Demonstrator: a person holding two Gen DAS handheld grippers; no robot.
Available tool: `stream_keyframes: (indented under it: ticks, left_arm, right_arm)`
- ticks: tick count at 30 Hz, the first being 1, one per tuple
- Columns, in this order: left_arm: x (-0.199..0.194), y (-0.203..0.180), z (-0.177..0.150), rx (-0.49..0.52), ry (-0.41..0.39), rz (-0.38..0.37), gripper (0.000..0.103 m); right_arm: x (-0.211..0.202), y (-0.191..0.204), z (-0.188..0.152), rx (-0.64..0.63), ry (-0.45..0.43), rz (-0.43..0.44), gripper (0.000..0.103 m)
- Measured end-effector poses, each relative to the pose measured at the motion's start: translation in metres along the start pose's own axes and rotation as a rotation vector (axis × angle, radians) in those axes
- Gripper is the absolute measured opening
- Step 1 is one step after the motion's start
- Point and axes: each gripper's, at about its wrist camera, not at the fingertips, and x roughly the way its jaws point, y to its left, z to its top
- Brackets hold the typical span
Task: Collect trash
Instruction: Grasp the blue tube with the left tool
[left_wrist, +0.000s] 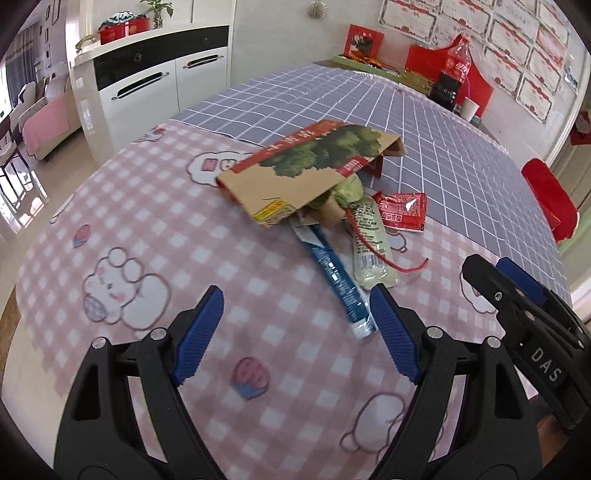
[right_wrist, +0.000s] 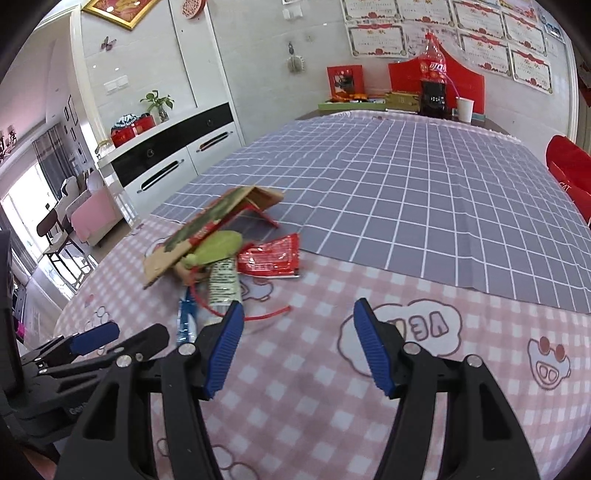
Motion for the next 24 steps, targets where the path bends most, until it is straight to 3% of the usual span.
stream_keyframes:
  ticks: [4, 9, 10, 12, 15, 24]
  left_arm:
    - [0.015, -0.008, 0.006, 0.005, 0.028, -0.01, 0.056]
    - [0.029, -0.012, 0.01, 0.003, 0.043, -0.014, 0.049]
    - [0.03, -0.012, 0.011, 0.012, 0.033, -0.004, 0.035]
    - [0.031, -0.011, 0.01, 0.028, 0.026, 0.012, 0.017]
    - [0.028, 0.003, 0.01, -0.016, 0.03, -0.017, 0.015]
    - [0.005, 0.045, 0.004, -0.074, -0.023, 0.019, 0.014]
  right_arm:
    - [0.008, 0.001, 0.003, -0.01, 0.025, 0.006, 0.061]
    - [0.019, 0.003, 0.008, -0.025, 0.046, 0.021, 0.061]
    - [0.022, 0.004, 0.01, -0.03, 0.05, 0.023, 0.061]
    - [0.027, 0.008, 0.012, -0.042, 0.062, 0.029, 0.061]
    - [0.039, 0.019, 0.016, -0.07, 0.082, 0.032, 0.061]
    - [0.072, 0.05, 0.02, -0.133, 0.158, 0.05, 0.061]
